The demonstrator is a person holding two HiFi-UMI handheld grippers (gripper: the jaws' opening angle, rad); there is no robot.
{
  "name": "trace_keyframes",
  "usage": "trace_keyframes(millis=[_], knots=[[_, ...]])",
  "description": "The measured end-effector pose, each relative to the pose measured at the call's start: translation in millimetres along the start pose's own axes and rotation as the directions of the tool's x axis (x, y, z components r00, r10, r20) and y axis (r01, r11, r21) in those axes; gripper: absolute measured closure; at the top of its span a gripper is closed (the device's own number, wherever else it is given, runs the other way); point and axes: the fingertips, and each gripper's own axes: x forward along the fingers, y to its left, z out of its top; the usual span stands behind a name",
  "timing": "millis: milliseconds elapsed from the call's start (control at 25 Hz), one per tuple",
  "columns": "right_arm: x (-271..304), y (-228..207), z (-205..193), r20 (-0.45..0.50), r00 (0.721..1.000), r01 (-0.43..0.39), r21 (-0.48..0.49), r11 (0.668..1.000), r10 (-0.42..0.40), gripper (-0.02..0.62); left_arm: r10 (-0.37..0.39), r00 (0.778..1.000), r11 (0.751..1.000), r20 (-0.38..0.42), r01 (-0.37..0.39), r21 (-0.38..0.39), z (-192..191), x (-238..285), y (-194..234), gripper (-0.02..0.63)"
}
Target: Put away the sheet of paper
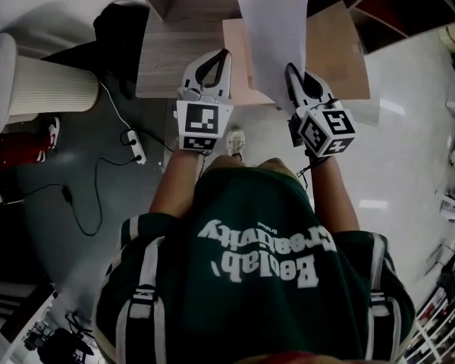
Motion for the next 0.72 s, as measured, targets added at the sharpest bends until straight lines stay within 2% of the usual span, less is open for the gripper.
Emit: trace_keyframes(millis=[280, 480, 720], knots=[[47, 1, -29, -0.06, 0.998, -0.028, 0.121, 0.992, 0.035, 0.563, -0.009, 1.0, 1.0, -0.026, 0.009, -0.003, -19, 16, 29, 0.591], [68, -4, -61, -0.136, 0.99, -0.017, 0.163, 0.987, 0.04, 0.563, -0.008, 0.998, 1.0, -0.058, 0.007, -0.009, -32, 20, 37, 0.591], [99, -32, -93, -0.226, 0.974, 0.019, 0.193, 0.981, 0.025, 0.561, 0.012, 0.994, 1.0, -0.105, -0.015, -0.023, -45, 36, 42, 0.591]])
